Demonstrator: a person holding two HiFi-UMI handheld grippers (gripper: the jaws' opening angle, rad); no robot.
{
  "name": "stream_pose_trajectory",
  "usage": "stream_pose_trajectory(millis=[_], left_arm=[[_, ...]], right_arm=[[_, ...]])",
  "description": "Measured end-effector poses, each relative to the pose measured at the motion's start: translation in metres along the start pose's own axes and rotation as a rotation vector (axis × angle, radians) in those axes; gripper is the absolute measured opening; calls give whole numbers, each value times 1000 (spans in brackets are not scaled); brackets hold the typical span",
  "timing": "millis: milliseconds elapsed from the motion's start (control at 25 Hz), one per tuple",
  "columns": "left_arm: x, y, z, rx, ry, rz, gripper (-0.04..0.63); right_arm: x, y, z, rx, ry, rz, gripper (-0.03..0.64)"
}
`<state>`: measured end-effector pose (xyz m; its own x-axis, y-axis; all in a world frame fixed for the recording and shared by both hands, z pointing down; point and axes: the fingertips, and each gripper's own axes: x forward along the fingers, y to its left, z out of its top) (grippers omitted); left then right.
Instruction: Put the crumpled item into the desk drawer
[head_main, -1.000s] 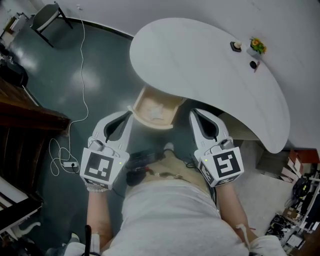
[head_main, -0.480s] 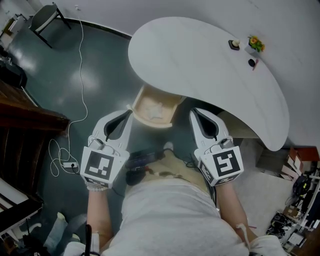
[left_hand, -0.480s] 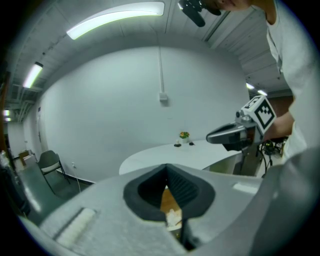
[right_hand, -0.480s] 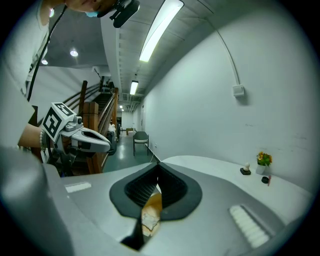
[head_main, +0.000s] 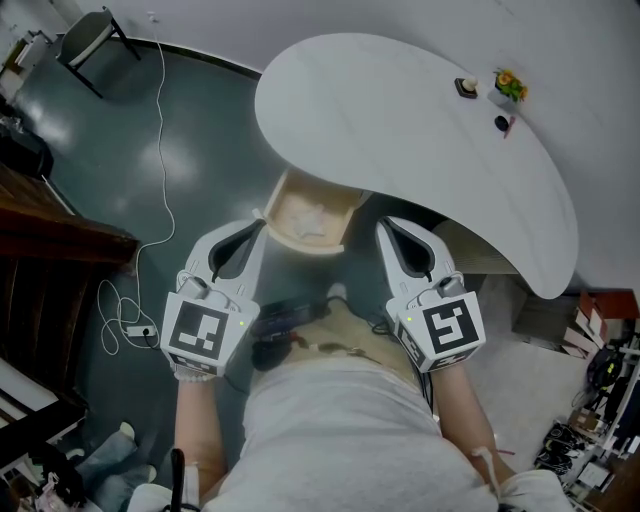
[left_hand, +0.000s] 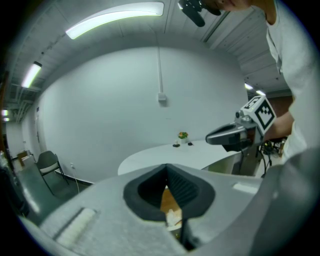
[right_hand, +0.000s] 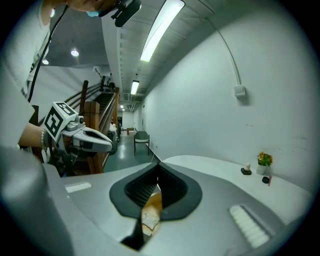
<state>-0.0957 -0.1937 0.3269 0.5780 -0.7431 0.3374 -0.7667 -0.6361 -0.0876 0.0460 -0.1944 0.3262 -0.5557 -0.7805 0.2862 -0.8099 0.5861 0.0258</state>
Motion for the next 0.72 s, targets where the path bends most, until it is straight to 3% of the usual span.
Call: stream_pose_trajectory(millis=[720], left_arm=[[0, -4, 2, 17, -12, -3, -3]], right_arm=[[-3, 5, -1, -18, 5, 18, 5]])
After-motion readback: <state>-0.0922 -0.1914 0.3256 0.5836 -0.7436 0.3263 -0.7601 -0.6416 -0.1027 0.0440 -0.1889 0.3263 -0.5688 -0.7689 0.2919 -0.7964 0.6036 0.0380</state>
